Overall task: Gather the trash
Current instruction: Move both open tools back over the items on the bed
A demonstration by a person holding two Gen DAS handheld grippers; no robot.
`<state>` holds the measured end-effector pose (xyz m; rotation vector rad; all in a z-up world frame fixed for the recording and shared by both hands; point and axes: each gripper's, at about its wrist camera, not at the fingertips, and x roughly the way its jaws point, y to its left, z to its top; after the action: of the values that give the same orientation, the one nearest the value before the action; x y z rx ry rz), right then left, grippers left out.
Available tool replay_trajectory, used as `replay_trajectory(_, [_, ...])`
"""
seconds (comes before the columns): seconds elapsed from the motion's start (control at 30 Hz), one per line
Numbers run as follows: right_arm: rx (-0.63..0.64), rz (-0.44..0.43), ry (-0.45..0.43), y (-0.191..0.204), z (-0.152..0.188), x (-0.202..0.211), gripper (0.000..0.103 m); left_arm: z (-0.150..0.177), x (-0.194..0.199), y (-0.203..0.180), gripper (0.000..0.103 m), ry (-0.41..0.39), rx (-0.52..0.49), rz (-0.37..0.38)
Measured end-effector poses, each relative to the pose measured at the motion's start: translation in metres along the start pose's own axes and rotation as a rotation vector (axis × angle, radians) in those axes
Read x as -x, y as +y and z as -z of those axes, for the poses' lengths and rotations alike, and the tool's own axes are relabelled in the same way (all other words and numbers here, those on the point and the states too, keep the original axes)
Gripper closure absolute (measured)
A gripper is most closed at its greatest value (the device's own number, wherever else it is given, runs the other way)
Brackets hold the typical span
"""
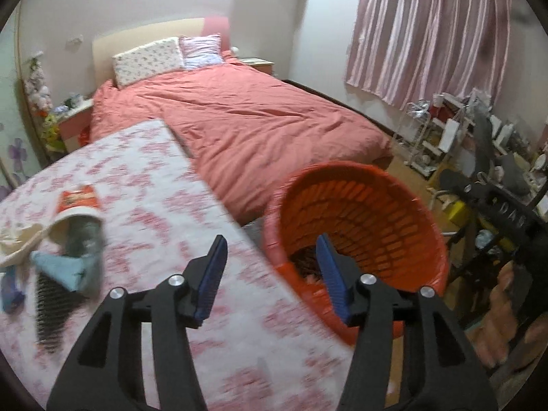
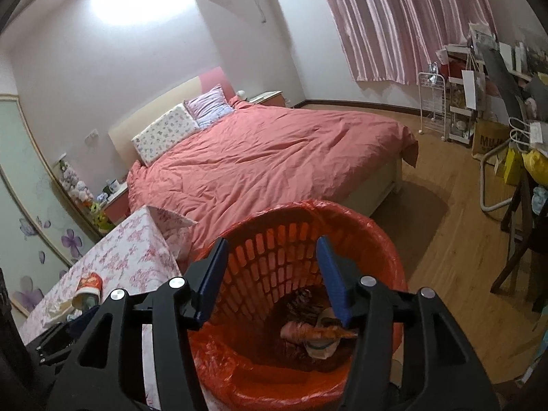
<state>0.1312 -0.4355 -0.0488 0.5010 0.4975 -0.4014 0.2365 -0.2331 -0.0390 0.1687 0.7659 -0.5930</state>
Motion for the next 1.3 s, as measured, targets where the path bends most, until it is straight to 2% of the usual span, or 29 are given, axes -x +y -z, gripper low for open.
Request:
replay_trajectory(0.27, [0.111, -0.034, 0.027, 0.041, 0.014, 0.006, 0.047, 0.033, 0.037, 0.068, 0.043, -0.007, 0.050, -0.147])
replay_trajectory(0.53, [0.202, -0.088, 0.070, 0.085, 0.034, 0.008, 0.046, 0.069, 0.068, 0.166, 0.037, 0.008, 0.192, -0.314])
replay_trajectory(0.63, [0.241, -0.106, 0.093, 0.105, 0.046, 0.008, 0.046, 0.082, 0.077, 0.204, 0.031, 0.014, 0.264, -0.395])
replay_trajectory(0.7, [0.270, -0.119, 0.112, 0.119, 0.055, 0.006, 0.046, 0.089, 0.081, 0.226, 0.021, 0.012, 0.308, -0.444])
replay_trajectory(0.77, [0.286, -0.131, 0.131, 0.131, 0.062, 0.002, 0.046, 0.095, 0.084, 0.250, 0.017, 0.012, 0.369, -0.495])
replay_trajectory(0.83, [0.304, -0.145, 0.154, 0.144, 0.071, -0.003, 0.046, 0.099, 0.084, 0.272, 0.015, 0.017, 0.431, -0.510])
replay_trajectory(0.97, [0.350, -0.162, 0.186, 0.169, 0.086, -0.010, 0.046, 0.099, 0.076, 0.291, 0.012, 0.029, 0.483, -0.517])
replay_trajectory(1.17, [0.410, -0.178, 0.224, 0.196, 0.105, -0.020, 0.046, 0.087, 0.056, 0.296, 0.010, 0.047, 0.470, -0.530])
replay_trajectory(1.3, [0.425, -0.184, 0.249, 0.203, 0.112, -0.026, 0.046, 0.083, 0.038, 0.306, 0.010, 0.100, 0.484, -0.530])
